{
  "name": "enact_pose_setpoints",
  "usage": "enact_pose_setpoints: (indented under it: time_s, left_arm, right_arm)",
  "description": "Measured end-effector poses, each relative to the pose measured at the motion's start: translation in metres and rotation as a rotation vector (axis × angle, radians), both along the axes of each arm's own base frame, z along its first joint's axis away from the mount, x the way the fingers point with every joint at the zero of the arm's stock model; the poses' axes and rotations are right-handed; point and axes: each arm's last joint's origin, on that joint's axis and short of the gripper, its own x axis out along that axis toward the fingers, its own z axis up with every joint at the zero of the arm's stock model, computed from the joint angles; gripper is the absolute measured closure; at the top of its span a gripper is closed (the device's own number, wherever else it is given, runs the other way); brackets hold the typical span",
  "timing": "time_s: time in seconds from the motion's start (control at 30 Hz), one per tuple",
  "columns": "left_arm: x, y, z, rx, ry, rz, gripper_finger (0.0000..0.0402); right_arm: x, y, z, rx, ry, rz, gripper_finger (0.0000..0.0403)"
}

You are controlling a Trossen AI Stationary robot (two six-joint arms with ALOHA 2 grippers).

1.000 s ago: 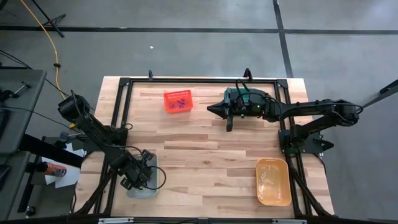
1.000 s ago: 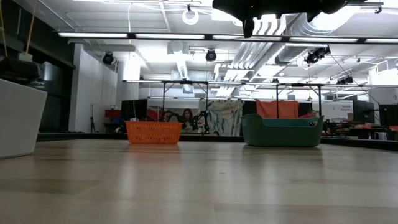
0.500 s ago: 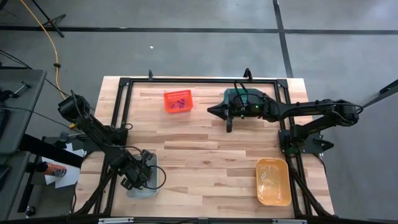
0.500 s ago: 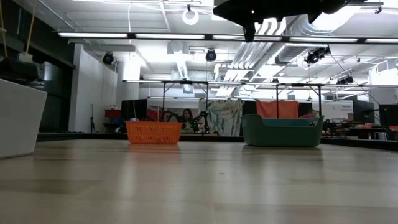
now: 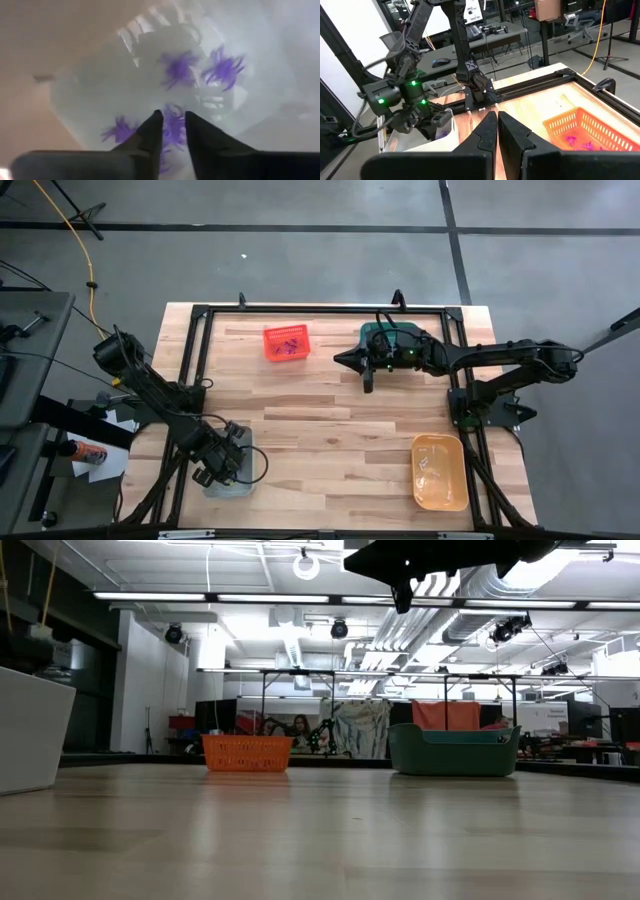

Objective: Sort Halloween decoration
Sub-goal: Put the purple spider toy into the white bin, then return to Home Position

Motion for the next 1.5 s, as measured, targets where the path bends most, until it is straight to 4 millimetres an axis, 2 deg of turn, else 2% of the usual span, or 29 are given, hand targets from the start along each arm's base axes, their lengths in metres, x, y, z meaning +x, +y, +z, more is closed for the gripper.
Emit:
enact_pose_setpoints:
  time_s: [0.13, 0.27, 0.4, 0.5, 0.6, 0.7, 0.83, 0.93, 1.0, 1.1, 1.2, 1.37, 1.5]
  left_arm:
    - [0.009, -0.003, 0.019, -0.006, -0.002, 0.010, 0.0275]
    - [0.018, -0.002, 0.049, 0.023, 0.026, 0.033, 0.0220]
    - [0.024, 0.011, 0.090, 0.057, 0.073, -0.021, 0.0185]
    - [0.028, 0.032, 0.124, 0.073, -0.021, 0.032, 0.0178]
    - [0.033, 0.063, 0.158, 0.069, -0.218, 0.170, 0.0188]
    - [0.034, 0.101, 0.191, 0.121, -0.479, 0.350, 0.0218]
    - [0.025, 0.145, 0.230, 0.190, -0.868, 0.602, 0.0283]
    - [0.015, 0.165, 0.249, 0.170, -1.104, 0.678, 0.0348]
    - [0.008, 0.172, 0.254, 0.136, -1.216, 0.685, 0.0386]
    - [0.004, 0.178, 0.247, 0.087, -1.327, 0.695, 0.0390]
    - [0.010, 0.179, 0.227, 0.034, -1.401, 0.706, 0.0397]
    - [0.031, 0.185, 0.189, -0.097, -1.556, 0.688, 0.0400]
    - [0.040, 0.195, 0.157, -0.222, -1.573, 0.686, 0.0401]
  right_arm:
    - [0.000, 0.000, 0.001, -0.018, -0.009, 0.002, 0.0391]
    - [0.000, 0.000, 0.002, -0.073, -0.017, 0.007, 0.0391]
    - [0.000, 0.000, 0.004, -0.083, -0.036, 0.013, 0.0391]
    - [-0.001, 0.001, 0.009, -0.097, -0.077, 0.035, 0.0391]
    - [-0.006, 0.003, 0.017, -0.162, -0.122, 0.066, 0.0391]
    - [-0.015, 0.004, 0.028, -0.203, -0.162, 0.067, 0.0391]
    - [-0.031, 0.004, 0.045, -0.225, -0.231, 0.054, 0.0391]
    - [-0.043, 0.003, 0.056, -0.227, -0.269, 0.038, 0.0391]
    - [-0.052, 0.003, 0.062, -0.231, -0.283, 0.023, 0.0391]
    - [-0.062, 0.002, 0.066, -0.231, -0.281, 0.012, 0.0391]
    - [-0.068, 0.002, 0.069, -0.230, -0.274, 0.008, 0.0391]
    - [-0.070, 0.003, 0.069, -0.230, -0.270, 0.007, 0.0391]
    - [-0.070, 0.001, 0.069, -0.219, -0.263, -0.032, 0.0391]
